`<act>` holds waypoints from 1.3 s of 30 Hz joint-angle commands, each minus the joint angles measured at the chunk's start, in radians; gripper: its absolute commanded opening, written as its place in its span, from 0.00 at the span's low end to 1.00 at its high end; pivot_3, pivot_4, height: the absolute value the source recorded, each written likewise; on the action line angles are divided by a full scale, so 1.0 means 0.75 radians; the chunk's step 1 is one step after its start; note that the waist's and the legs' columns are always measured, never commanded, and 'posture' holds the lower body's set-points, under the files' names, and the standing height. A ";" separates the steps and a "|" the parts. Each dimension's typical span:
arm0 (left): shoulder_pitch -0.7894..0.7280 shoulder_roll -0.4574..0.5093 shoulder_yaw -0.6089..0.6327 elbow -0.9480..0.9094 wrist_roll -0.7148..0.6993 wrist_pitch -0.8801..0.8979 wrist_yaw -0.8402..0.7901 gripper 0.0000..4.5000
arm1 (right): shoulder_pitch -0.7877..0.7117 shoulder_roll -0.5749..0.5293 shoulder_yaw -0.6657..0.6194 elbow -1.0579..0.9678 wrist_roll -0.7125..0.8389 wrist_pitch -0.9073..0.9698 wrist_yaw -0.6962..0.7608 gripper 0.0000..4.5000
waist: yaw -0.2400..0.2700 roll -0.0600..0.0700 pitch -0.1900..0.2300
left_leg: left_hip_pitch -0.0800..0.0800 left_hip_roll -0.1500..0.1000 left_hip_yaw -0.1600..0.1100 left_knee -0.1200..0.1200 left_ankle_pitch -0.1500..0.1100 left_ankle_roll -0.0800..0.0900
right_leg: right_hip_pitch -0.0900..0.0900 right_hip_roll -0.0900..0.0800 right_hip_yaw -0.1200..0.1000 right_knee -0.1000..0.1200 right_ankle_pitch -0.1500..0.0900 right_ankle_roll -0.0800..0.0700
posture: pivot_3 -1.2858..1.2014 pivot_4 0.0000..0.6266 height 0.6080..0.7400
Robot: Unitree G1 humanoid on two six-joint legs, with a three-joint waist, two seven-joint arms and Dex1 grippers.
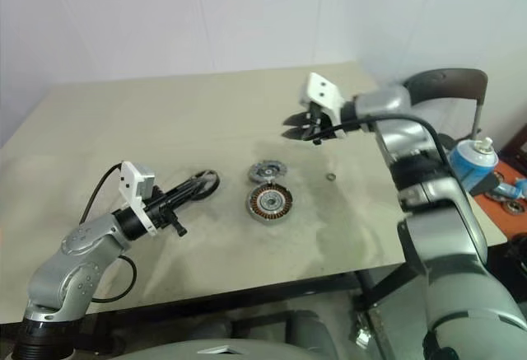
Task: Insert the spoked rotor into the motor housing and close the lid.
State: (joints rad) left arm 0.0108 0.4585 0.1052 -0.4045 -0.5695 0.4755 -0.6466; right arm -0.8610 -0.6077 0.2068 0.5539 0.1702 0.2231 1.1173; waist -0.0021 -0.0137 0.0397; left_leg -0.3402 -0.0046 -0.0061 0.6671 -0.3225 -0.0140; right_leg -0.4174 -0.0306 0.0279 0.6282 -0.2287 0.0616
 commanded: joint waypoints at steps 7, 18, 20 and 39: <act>-0.103 0.060 -0.004 0.105 0.002 -0.037 -0.124 0.00 | 0.428 0.201 -0.417 -0.483 0.205 0.479 -0.641 0.29 | -0.022 0.008 0.005 | 0.001 0.000 0.008 0.000 0.000 0.000 | -0.004 0.005 0.010 0.004 0.001 0.002 | 0.52 0.00 1.00; -0.146 0.061 -0.022 0.348 0.076 -0.193 -0.285 0.00 | 0.615 0.218 -0.392 -0.623 0.181 0.513 -0.725 0.29 | -0.020 0.007 0.004 | 0.002 0.001 0.008 0.001 0.000 0.001 | -0.002 0.013 0.011 0.002 0.000 0.002 | 0.52 0.00 1.00; -0.126 0.062 -0.011 0.384 0.082 -0.231 -0.314 0.00 | 0.586 0.224 -0.431 -0.502 0.145 0.429 -0.784 0.29 | -0.024 0.007 0.004 | 0.002 0.001 0.009 0.001 0.000 0.001 | -0.003 0.013 0.012 0.002 0.000 0.002 | 0.52 0.00 1.00; -0.020 0.047 0.007 0.391 0.105 -0.334 -0.320 0.00 | 0.470 0.281 -0.351 -0.226 0.056 0.226 -0.758 0.29 | -0.024 0.007 0.004 | 0.002 0.004 0.013 0.001 0.000 0.001 | -0.004 0.014 0.019 0.003 0.001 0.002 | 0.52 0.00 1.00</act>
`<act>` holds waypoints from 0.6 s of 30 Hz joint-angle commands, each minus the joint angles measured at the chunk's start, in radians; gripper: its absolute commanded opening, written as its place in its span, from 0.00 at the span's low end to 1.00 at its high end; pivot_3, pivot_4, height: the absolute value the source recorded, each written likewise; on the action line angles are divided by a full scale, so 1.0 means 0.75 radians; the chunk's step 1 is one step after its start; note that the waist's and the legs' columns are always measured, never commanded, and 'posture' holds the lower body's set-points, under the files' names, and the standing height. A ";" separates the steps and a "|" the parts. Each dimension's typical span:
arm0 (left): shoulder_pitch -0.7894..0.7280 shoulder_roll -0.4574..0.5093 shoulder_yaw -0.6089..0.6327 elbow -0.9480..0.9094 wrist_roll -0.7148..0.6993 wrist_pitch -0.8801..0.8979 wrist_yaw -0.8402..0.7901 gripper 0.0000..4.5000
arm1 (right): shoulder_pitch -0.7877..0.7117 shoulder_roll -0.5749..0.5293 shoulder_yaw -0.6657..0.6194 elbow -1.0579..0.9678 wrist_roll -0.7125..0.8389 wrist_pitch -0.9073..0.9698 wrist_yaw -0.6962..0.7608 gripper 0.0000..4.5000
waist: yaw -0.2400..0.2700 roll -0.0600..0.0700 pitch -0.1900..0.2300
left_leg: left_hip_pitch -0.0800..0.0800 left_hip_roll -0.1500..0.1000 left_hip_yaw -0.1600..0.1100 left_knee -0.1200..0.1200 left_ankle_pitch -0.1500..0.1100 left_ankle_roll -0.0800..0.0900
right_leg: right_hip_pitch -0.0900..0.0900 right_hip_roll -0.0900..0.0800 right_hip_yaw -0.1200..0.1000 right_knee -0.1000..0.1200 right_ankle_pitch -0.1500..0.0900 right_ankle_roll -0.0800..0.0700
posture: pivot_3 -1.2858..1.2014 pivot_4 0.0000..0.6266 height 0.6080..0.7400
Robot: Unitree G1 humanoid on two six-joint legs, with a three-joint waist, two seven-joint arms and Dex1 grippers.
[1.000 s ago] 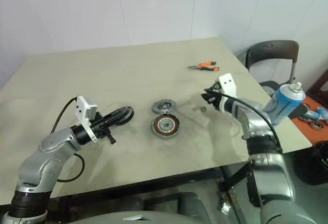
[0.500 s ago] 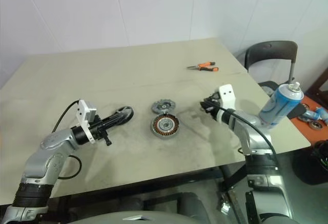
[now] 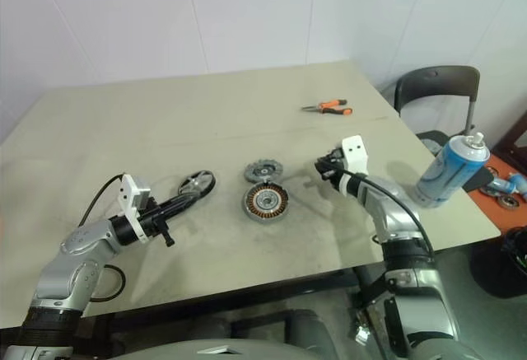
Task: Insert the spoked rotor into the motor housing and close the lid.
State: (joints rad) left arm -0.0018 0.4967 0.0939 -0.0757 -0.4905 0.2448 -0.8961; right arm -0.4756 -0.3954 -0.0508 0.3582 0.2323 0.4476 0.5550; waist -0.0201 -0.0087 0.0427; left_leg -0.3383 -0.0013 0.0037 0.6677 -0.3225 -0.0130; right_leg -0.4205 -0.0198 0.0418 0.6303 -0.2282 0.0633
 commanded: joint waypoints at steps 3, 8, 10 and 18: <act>-0.003 -0.012 0.011 -0.080 -0.003 -0.007 0.033 0.00 | -0.055 -0.005 -0.005 0.097 -0.051 -0.121 -0.003 0.29 | 0.000 0.000 0.000 | 0.000 0.000 0.000 0.000 0.000 0.000 | 0.000 0.000 0.000 0.000 0.000 0.000 | 0.52 0.00 1.00; -0.007 -0.015 -0.003 -0.117 -0.008 0.022 0.055 0.00 | -0.056 0.008 0.016 0.113 -0.072 -0.135 0.012 0.29 | -0.002 0.000 0.000 | 0.000 0.000 0.000 0.000 0.000 0.000 | 0.000 0.000 0.000 0.000 0.000 0.000 | 0.52 0.00 1.00; -0.010 -0.014 -0.004 -0.112 -0.005 0.022 0.053 0.00 | -0.051 0.013 0.020 0.111 -0.078 -0.138 0.013 0.29 | -0.003 0.000 0.000 | 0.000 0.000 0.000 0.000 0.000 0.000 | 0.000 0.000 0.001 0.000 0.000 0.000 | 0.52 0.00 1.00; -0.012 -0.006 -0.004 -0.124 -0.009 0.038 0.049 0.00 | -0.013 0.001 0.052 0.101 -0.099 -0.113 0.055 0.29 | -0.001 0.000 0.000 | 0.000 0.000 0.000 0.000 0.000 0.000 | 0.000 0.001 0.001 0.000 0.000 0.000 | 0.52 0.00 1.00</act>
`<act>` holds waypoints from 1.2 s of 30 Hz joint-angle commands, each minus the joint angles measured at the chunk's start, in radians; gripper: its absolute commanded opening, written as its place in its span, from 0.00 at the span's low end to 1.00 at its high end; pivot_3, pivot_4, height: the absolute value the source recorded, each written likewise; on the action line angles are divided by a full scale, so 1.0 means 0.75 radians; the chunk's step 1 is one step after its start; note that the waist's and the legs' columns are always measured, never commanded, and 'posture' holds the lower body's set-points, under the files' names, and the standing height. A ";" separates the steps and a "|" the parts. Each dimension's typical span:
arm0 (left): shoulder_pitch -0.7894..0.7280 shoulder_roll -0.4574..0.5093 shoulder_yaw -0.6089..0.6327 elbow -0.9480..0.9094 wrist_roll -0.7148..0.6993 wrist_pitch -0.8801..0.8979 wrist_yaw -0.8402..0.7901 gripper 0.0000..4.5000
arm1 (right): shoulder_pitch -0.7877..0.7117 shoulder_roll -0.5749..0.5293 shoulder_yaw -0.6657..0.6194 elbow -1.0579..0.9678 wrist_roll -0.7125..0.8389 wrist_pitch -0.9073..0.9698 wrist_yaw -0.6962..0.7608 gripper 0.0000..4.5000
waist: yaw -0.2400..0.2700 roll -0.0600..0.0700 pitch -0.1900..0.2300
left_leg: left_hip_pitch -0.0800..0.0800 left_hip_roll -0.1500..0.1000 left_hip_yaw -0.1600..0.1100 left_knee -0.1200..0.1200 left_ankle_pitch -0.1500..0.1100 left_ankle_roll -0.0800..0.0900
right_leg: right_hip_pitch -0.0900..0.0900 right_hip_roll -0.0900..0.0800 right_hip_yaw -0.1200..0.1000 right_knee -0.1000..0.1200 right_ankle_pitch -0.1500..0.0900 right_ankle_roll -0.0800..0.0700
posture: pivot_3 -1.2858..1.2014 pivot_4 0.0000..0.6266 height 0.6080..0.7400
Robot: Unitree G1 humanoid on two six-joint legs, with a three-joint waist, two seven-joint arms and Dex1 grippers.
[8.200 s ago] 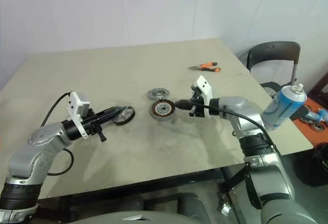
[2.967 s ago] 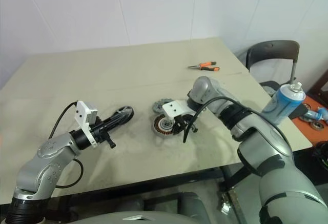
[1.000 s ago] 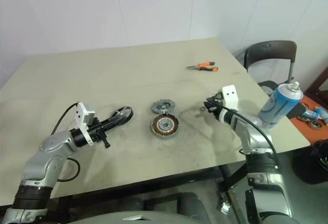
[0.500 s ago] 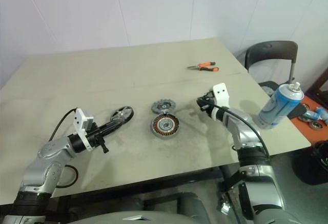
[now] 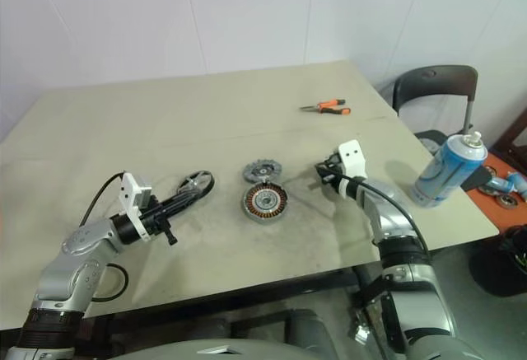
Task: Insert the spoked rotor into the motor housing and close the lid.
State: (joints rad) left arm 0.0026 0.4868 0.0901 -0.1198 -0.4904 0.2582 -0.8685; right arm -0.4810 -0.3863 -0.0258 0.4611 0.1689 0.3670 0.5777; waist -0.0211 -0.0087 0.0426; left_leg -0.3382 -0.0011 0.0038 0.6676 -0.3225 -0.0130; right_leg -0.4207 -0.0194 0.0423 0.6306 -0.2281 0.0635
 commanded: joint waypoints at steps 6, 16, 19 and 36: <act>-0.022 0.009 0.001 -0.169 -0.029 0.110 0.060 0.00 | -0.022 -0.011 -0.034 0.023 -0.002 -0.042 -0.025 0.29 | 0.001 0.000 0.000 | 0.000 0.000 0.000 0.000 0.000 0.000 | 0.000 0.000 0.000 0.000 0.000 0.000 | 0.52 0.00 1.00; -0.066 0.004 -0.003 -0.307 -0.064 0.266 0.150 0.00 | -0.045 0.016 -0.063 -0.038 0.065 -0.016 0.027 0.29 | -0.001 0.000 0.000 | 0.000 0.000 0.000 0.000 0.000 0.000 | 0.000 0.000 0.000 0.000 0.000 0.000 | 0.52 0.00 1.00; -0.081 0.005 -0.006 -0.338 -0.075 0.303 0.173 0.00 | -0.046 0.007 -0.058 -0.033 0.048 -0.016 0.023 0.29 | 0.000 0.000 0.000 | 0.000 0.000 0.000 0.000 0.000 0.000 | 0.000 0.001 0.000 0.000 0.000 0.000 | 0.52 0.00 1.00; -0.130 0.006 -0.019 -0.437 -0.125 0.429 0.261 0.00 | -0.057 0.016 -0.086 -0.021 0.068 0.028 0.000 0.61 | 0.000 0.000 0.000 | 0.000 -0.001 0.000 0.000 0.000 0.000 | 0.000 0.002 0.003 0.000 0.000 0.000 | 0.52 0.00 1.00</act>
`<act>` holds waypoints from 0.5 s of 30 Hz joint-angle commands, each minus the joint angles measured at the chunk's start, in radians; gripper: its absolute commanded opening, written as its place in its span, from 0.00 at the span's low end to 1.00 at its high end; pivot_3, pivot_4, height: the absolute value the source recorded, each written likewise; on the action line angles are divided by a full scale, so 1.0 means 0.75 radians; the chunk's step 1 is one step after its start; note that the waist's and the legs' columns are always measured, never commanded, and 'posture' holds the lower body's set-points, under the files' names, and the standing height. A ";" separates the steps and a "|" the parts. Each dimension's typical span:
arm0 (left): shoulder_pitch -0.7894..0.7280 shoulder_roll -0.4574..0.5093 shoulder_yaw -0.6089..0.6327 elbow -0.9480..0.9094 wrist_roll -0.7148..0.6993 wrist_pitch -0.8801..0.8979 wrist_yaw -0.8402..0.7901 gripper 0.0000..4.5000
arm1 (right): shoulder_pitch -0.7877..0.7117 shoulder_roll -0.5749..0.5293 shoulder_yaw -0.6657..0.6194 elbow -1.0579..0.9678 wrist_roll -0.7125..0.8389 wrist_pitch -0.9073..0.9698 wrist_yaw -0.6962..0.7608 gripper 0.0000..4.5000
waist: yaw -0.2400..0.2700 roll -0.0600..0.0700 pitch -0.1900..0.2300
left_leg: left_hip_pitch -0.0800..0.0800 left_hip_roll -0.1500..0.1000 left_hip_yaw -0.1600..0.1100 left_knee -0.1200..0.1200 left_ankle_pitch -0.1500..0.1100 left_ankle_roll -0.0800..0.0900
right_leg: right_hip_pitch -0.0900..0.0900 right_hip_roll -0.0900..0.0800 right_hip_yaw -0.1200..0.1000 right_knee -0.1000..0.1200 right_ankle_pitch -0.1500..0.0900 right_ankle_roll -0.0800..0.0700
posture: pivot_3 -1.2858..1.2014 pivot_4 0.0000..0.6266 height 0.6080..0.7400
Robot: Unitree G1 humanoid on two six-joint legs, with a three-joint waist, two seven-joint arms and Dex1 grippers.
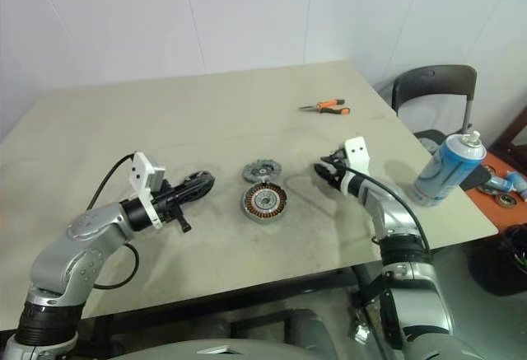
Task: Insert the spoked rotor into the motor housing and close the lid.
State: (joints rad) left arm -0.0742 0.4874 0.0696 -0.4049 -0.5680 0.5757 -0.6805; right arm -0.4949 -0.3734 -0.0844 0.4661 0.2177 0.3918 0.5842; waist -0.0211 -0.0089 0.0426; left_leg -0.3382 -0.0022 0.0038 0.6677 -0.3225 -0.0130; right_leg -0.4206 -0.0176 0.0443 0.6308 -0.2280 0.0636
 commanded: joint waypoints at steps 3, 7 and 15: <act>-0.029 0.011 0.011 -0.065 -0.030 0.015 0.016 0.00 | -0.038 -0.007 -0.014 -0.016 0.006 -0.003 -0.006 0.61 | 0.000 0.000 0.000 | 0.000 0.000 0.000 0.000 0.000 0.000 | 0.000 0.000 0.000 0.000 0.000 0.000 | 0.52 0.00 1.00; -0.033 0.018 0.014 -0.072 -0.036 0.024 0.021 0.00 | -0.034 -0.016 -0.012 0.006 -0.001 0.007 -0.004 0.61 | 0.000 0.000 0.000 | 0.000 0.000 0.000 0.000 0.000 0.000 | 0.000 0.000 0.001 0.000 0.000 0.000 | 0.52 0.00 1.00; -0.034 0.021 0.021 -0.085 -0.039 0.038 0.022 0.00 | -0.012 -0.021 0.012 0.087 -0.046 -0.010 -0.001 0.61 | 0.000 0.000 0.000 | 0.000 0.000 0.000 0.000 0.000 0.000 | 0.000 0.002 0.004 0.000 0.000 0.000 | 0.52 0.00 1.00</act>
State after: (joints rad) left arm -0.0839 0.4921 0.0697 -0.4331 -0.5803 0.6062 -0.6673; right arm -0.4945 -0.3799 -0.0809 0.5299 0.1888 0.3927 0.5805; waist -0.0210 -0.0090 0.0424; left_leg -0.3382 -0.0025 0.0038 0.6677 -0.3225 -0.0131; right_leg -0.4203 -0.0155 0.0473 0.6306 -0.2280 0.0636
